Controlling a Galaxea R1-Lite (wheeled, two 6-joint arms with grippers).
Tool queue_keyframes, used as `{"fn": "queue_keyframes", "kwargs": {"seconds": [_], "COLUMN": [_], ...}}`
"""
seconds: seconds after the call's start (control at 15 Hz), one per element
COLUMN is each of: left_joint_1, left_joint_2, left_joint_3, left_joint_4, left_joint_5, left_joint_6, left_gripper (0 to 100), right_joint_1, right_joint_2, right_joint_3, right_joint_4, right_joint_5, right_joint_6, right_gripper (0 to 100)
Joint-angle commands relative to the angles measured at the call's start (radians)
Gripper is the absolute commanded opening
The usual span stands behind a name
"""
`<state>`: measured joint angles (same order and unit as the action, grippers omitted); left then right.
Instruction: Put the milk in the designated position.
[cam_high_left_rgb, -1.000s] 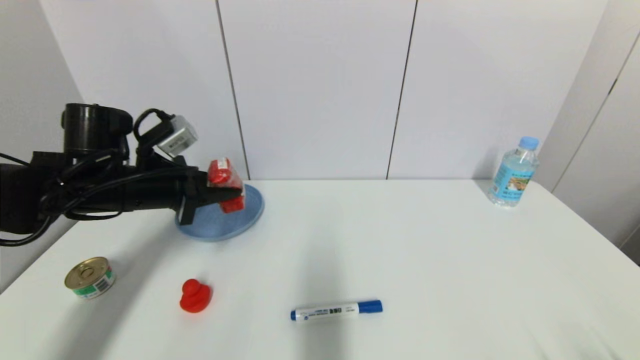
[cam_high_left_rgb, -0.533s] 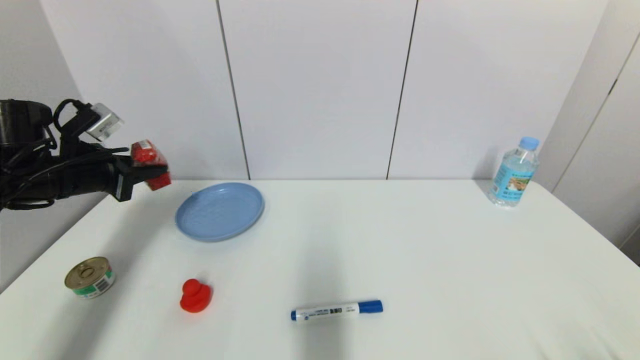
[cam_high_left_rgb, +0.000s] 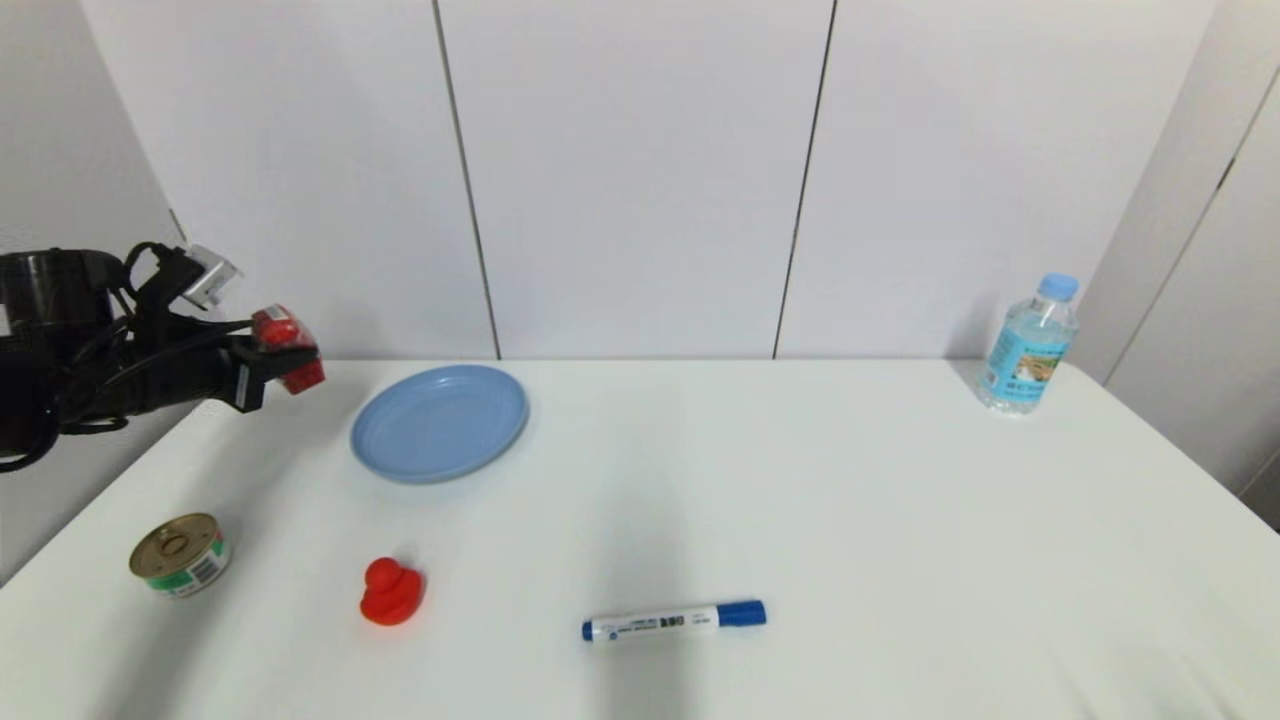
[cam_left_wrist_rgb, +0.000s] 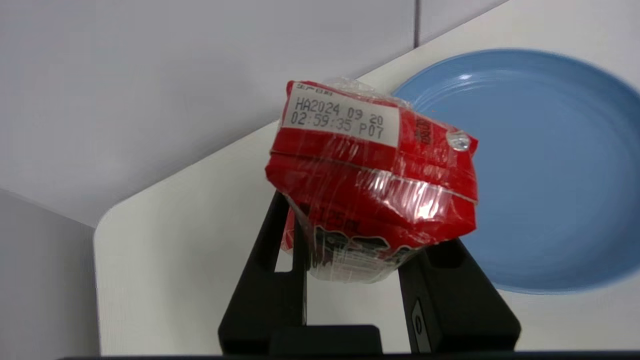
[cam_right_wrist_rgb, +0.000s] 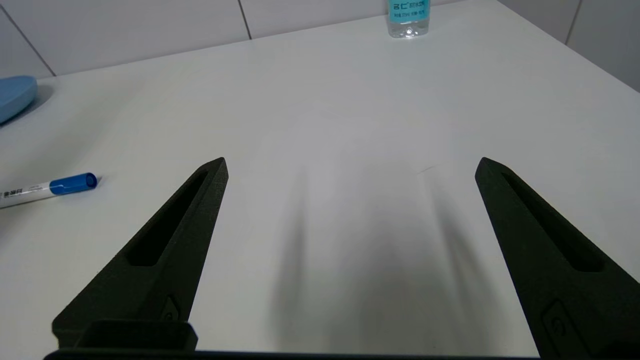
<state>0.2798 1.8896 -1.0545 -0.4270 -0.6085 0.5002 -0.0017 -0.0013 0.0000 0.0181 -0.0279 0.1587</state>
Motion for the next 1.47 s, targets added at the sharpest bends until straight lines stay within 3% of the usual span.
{"fn": "queue_keyframes", "kwargs": {"seconds": [0.07, 0.67, 0.73, 1.47], "left_joint_1": [0.002, -0.008, -0.008, -0.002], "left_joint_2": [0.152, 0.212, 0.21, 0.172], "left_joint_3": [-0.09, -0.119, -0.111, -0.101], "left_joint_4": [-0.012, -0.012, -0.01, 0.002], "left_joint_5": [-0.005, -0.008, -0.008, -0.01], "left_joint_6": [0.004, 0.008, 0.012, 0.009], "left_gripper": [0, 0, 100, 100], "right_joint_1": [0.0, 0.0, 0.0, 0.0], "right_joint_2": [0.001, 0.001, 0.001, 0.001], "right_joint_3": [0.0, 0.0, 0.0, 0.0], "right_joint_4": [0.0, 0.0, 0.0, 0.0], "right_joint_5": [0.0, 0.0, 0.0, -0.001], "right_joint_6": [0.001, 0.001, 0.001, 0.001], "right_gripper": [100, 100, 100, 100]}}
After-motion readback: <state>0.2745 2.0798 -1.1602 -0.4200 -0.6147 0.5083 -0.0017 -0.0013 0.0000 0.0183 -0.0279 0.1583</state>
